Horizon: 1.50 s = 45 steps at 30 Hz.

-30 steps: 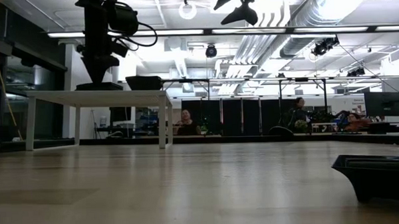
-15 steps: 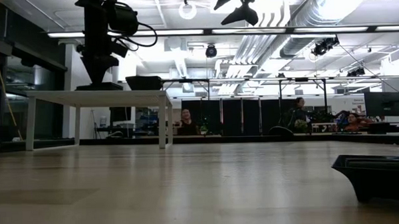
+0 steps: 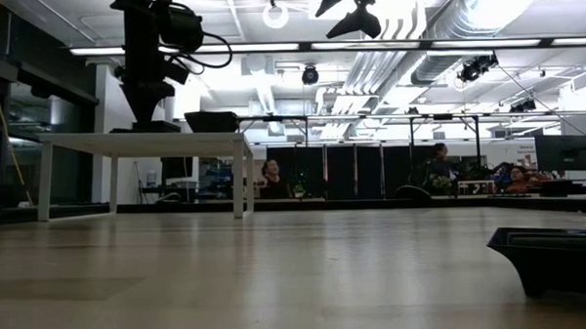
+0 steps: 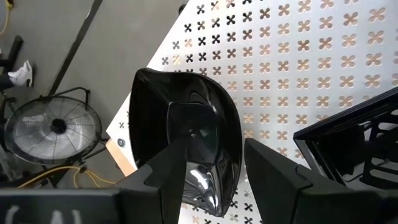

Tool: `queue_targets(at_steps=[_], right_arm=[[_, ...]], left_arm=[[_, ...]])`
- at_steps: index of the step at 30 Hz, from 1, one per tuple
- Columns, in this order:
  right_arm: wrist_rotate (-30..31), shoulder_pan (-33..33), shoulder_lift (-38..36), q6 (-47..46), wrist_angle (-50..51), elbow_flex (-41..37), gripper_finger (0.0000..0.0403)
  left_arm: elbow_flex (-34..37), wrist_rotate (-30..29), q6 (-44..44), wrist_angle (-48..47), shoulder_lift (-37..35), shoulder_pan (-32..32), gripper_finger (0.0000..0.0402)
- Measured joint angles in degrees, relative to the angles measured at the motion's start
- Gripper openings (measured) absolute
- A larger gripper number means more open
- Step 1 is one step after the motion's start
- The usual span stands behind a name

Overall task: Pick & Place Mini shaped plates
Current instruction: Stack the black leaf shaped plate on top of the black leaf shaped plate on the shelf, then stack the black square plate on top of the black square plate on the shelf

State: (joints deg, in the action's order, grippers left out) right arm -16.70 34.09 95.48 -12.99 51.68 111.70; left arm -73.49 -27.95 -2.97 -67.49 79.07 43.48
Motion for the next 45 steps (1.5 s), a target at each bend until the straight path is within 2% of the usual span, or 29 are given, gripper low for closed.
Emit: queue_targets(at_steps=[5,15,23,27,35,45], right_arm=[[0.06,0.0,0.0,0.0,0.02,0.0,0.0259],[2.25,-0.02,0.0,-0.46,0.32,0.0,0.0259],[3.27,0.0,0.0,-0.46,2.03,0.0,0.0259],[3.3,-0.02,0.0,-0.46,2.62,0.0,0.0259],[3.3,-0.02,0.0,-0.46,3.1,0.0,0.0259],[3.32,0.0,0.0,-0.46,4.9,0.0,0.0259]], left_arm=[[0.0,0.0,-1.1,0.11,-0.02,0.0,0.0157],[-0.21,3.39,2.02,-0.21,-0.31,0.0,0.0157],[-5.05,3.21,1.75,-1.13,-0.31,0.0,0.0157],[-7.72,5.23,1.64,-3.44,-0.28,0.0,0.0157],[-11.33,11.04,-4.17,-4.1,-0.28,-0.09,0.0156],[-11.63,10.69,-8.83,-4.27,-0.59,-5.02,0.0156]])
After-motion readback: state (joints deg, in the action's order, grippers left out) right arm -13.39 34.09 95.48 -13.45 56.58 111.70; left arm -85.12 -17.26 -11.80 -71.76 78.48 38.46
